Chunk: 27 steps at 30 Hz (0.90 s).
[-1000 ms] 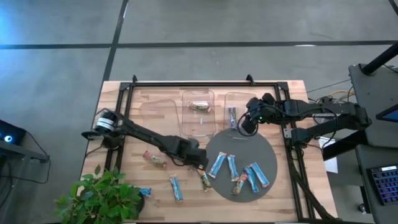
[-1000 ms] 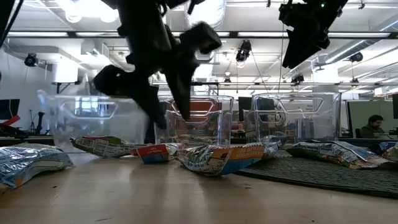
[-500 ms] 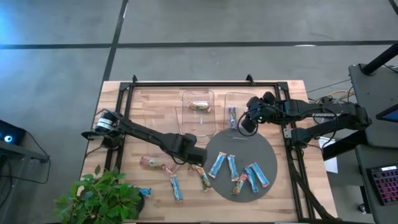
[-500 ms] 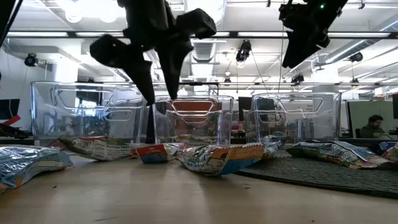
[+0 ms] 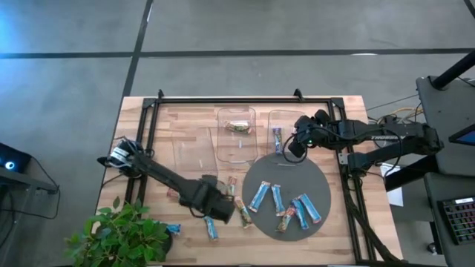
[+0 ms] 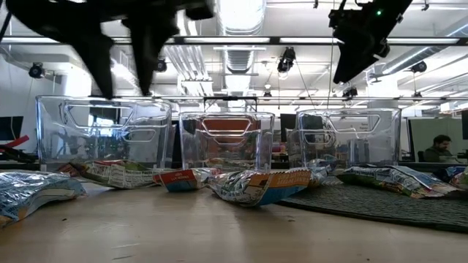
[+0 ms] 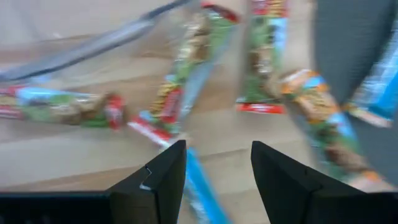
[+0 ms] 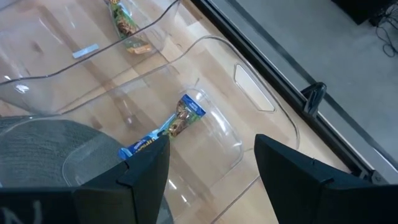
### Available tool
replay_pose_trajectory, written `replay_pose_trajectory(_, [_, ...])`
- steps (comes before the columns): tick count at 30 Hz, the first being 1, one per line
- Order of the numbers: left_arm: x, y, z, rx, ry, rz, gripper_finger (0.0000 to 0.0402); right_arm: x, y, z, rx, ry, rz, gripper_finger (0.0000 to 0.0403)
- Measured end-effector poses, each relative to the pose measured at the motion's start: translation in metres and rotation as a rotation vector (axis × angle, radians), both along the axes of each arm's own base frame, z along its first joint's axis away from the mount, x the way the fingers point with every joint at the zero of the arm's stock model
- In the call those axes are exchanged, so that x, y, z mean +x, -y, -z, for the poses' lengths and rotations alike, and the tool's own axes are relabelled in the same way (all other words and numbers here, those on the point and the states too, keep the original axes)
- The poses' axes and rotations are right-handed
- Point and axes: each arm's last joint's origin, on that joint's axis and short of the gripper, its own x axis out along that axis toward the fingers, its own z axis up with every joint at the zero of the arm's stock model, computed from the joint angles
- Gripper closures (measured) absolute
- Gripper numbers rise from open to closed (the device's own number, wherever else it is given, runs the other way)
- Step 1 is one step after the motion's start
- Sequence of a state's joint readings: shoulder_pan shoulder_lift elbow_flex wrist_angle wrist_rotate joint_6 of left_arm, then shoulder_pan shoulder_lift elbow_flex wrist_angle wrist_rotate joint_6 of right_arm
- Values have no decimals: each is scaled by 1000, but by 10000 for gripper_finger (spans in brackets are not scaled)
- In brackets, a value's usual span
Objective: Pick and place Granola Bars by type
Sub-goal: Put the red snack bar into the left transparent bin
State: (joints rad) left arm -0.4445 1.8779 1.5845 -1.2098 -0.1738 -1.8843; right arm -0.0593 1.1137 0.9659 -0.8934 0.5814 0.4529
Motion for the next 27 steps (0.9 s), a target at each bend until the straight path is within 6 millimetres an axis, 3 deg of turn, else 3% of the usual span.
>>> replay_pose_trajectory(2, [-7,-8,10,56,-74,0,237,0,0,2,1,1,1,177])
replay_pose_trajectory(6, [-23,-52,33,185,-291,-57,237,0,0,5,5,3,8,177])
replay_pose_trajectory(10, [-27,-76,27,226,-206,-110,237,0,0,5,6,1,8,177])
replay_pose_trajectory(13, [-26,-73,8,301,-26,-110,237,-1,0,6,10,-5,12,177])
replay_pose_trajectory(17, [-19,-64,-6,240,148,-64,237,-2,0,7,14,-18,18,177])
replay_pose_trajectory(23, [5,-47,8,92,312,98,236,-3,0,8,9,-39,7,177])
replay_pose_trajectory(27, [17,-43,26,65,351,74,236,-4,0,9,10,-54,7,177])
